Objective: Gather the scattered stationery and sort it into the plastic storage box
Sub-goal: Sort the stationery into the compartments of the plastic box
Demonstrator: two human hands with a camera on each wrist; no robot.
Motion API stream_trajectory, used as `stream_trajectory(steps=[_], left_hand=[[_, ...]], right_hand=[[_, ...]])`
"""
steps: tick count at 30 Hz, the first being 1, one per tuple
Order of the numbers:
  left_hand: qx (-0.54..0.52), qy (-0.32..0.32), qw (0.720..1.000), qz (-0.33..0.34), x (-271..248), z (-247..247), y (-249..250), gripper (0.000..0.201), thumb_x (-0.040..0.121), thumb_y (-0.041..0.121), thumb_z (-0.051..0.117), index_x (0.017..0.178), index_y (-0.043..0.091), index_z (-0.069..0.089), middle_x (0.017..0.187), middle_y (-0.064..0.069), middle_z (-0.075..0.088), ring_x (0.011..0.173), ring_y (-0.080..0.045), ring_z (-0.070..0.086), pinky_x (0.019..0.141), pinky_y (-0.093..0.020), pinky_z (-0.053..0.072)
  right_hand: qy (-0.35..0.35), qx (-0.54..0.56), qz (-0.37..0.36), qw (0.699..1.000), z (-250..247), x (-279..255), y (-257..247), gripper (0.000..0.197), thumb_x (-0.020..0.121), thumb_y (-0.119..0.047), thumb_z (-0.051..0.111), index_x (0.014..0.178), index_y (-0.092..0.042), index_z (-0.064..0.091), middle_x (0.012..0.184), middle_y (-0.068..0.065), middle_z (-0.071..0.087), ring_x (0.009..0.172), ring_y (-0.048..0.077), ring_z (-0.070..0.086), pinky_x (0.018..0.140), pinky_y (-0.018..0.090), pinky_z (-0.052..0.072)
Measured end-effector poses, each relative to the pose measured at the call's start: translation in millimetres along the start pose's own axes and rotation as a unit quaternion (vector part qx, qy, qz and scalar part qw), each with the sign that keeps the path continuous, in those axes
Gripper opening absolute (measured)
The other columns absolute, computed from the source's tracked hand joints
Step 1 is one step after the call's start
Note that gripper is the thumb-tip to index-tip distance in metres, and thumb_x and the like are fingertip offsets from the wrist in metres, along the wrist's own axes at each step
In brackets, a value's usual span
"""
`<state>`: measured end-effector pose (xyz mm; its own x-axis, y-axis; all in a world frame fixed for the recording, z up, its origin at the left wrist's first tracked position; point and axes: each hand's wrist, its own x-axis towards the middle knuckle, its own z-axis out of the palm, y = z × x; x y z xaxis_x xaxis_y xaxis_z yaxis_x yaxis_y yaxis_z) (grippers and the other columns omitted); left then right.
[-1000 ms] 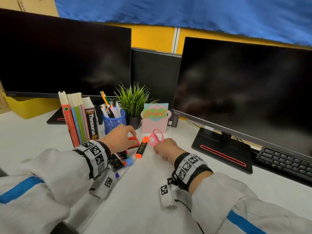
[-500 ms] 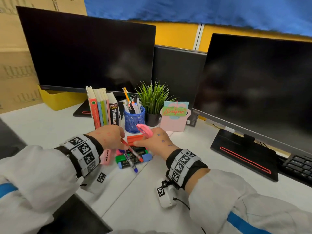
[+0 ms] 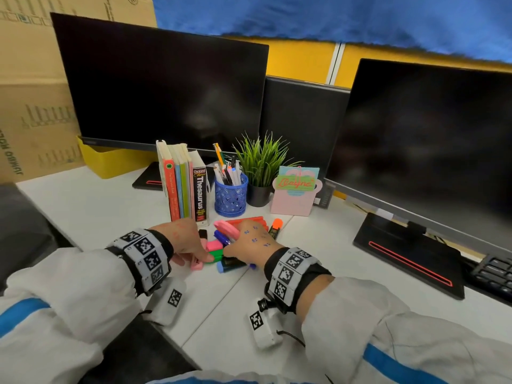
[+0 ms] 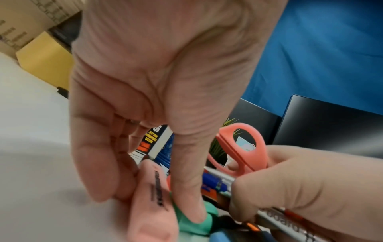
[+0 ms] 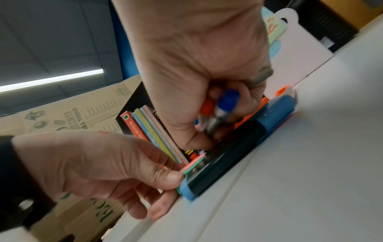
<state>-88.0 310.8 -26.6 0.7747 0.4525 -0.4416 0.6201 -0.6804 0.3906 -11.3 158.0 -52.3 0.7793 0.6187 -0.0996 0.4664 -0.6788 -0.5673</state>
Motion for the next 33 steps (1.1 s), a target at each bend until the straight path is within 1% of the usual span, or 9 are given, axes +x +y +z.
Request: stream_trajectory(steps=[4, 6, 8, 11, 14, 18, 25, 29, 33], left_hand=[[0.021, -0.017, 1.0, 0.013, -0.4, 3.4, 2.6, 0.029, 0.074, 0.021, 0.087, 0.086, 0.004, 0.067, 0.072, -0.006, 0.071, 0.06, -0.016, 0.066, 0.064, -0.027, 0.063], [0.067, -0.004, 0.997, 0.023, -2.5, 6.1, 4.1, 0.014, 0.082, 0.016, 0.074, 0.082, 0.006, 0.064, 0.065, -0.004, 0.065, 0.048, -0.013, 0.061, 0.048, -0.023, 0.056], [0.098, 0.011, 0.995, 0.032, -1.1, 6.6, 4.2, 0.014, 0.094, 0.02, 0.061, 0.095, 0.007, 0.061, 0.083, -0.006, 0.062, 0.06, -0.016, 0.066, 0.048, -0.023, 0.055], [0.111, 0.063, 0.989, 0.079, 5.5, 2.5, 6.8, 0.019, 0.1, 0.016, 0.047, 0.113, 0.007, 0.058, 0.096, -0.006, 0.059, 0.081, -0.022, 0.066, 0.06, -0.029, 0.057], [0.104, 0.077, 0.982, 0.137, 4.1, 1.3, 12.6, 0.011, 0.093, 0.024, 0.064, 0.097, 0.014, 0.063, 0.087, -0.003, 0.061, 0.075, -0.017, 0.059, 0.064, -0.026, 0.047], [0.125, 0.052, 0.978, 0.158, -0.8, 12.8, 18.3, 0.017, 0.086, 0.029, 0.072, 0.078, 0.023, 0.058, 0.084, -0.002, 0.066, 0.077, -0.019, 0.064, 0.058, -0.024, 0.044], [0.133, -0.023, 0.974, 0.181, -18.4, 23.5, 34.3, 0.04, 0.071, 0.043, 0.084, 0.09, 0.019, 0.058, 0.08, 0.002, 0.061, 0.066, -0.015, 0.053, 0.056, -0.023, 0.041], [-0.019, -0.125, 0.97, 0.209, -23.0, 42.4, 57.0, 0.023, 0.08, 0.012, 0.078, 0.082, 0.014, 0.055, 0.072, -0.005, 0.063, 0.06, -0.014, 0.06, 0.069, -0.032, 0.06], [-0.147, -0.188, 0.938, 0.25, -41.4, 62.1, 103.2, 0.028, 0.088, 0.001, 0.073, 0.107, 0.011, 0.055, 0.093, -0.008, 0.064, 0.074, -0.013, 0.065, 0.067, -0.024, 0.059]], right_hand=[[-0.005, 0.034, -0.004, 0.999, -8.2, -0.4, 7.0, 0.024, 0.08, -0.031, 0.069, 0.095, -0.012, 0.064, 0.083, 0.005, 0.063, 0.075, 0.023, 0.061, 0.065, 0.031, 0.052], [-0.014, 0.074, -0.031, 0.997, -17.8, -1.3, 13.7, 0.048, 0.075, -0.045, 0.077, 0.118, -0.027, 0.068, 0.099, 0.007, 0.07, 0.091, 0.023, 0.066, 0.084, 0.033, 0.055], [-0.028, 0.086, -0.073, 0.993, -32.1, -9.1, 17.9, 0.067, 0.078, -0.045, 0.08, 0.139, -0.04, 0.053, 0.11, 0.008, 0.069, 0.102, 0.022, 0.064, 0.089, 0.03, 0.05], [-0.038, 0.05, -0.076, 0.995, -40.0, -11.6, 30.4, 0.067, 0.077, -0.035, 0.083, 0.138, -0.035, 0.055, 0.117, 0.004, 0.068, 0.106, 0.02, 0.063, 0.096, 0.032, 0.051], [-0.07, -0.077, -0.017, 0.994, -35.1, -12.3, 32.0, 0.061, 0.063, -0.032, 0.085, 0.118, -0.016, 0.064, 0.108, 0.005, 0.065, 0.097, 0.023, 0.064, 0.087, 0.036, 0.056], [-0.07, -0.178, -0.026, 0.981, -34.6, -19.4, 24.7, 0.033, 0.069, -0.016, 0.08, 0.095, -0.011, 0.061, 0.096, 0.01, 0.064, 0.083, 0.025, 0.062, 0.066, 0.027, 0.05], [-0.079, -0.168, 0.014, 0.983, -48.5, -49.6, 50.2, 0.038, 0.071, -0.023, 0.078, 0.099, -0.014, 0.054, 0.096, 0.006, 0.055, 0.083, 0.023, 0.058, 0.066, 0.026, 0.045], [-0.09, -0.108, 0.055, 0.989, -59.5, -77.2, 74.1, 0.041, 0.063, -0.037, 0.076, 0.09, -0.008, 0.065, 0.081, 0.006, 0.061, 0.071, 0.024, 0.059, 0.061, 0.027, 0.046], [-0.028, 0.044, 0.102, 0.993, -87.0, -118.4, 105.5, 0.039, 0.069, -0.039, 0.074, 0.096, -0.012, 0.066, 0.082, 0.006, 0.063, 0.07, 0.019, 0.058, 0.064, 0.03, 0.051]])
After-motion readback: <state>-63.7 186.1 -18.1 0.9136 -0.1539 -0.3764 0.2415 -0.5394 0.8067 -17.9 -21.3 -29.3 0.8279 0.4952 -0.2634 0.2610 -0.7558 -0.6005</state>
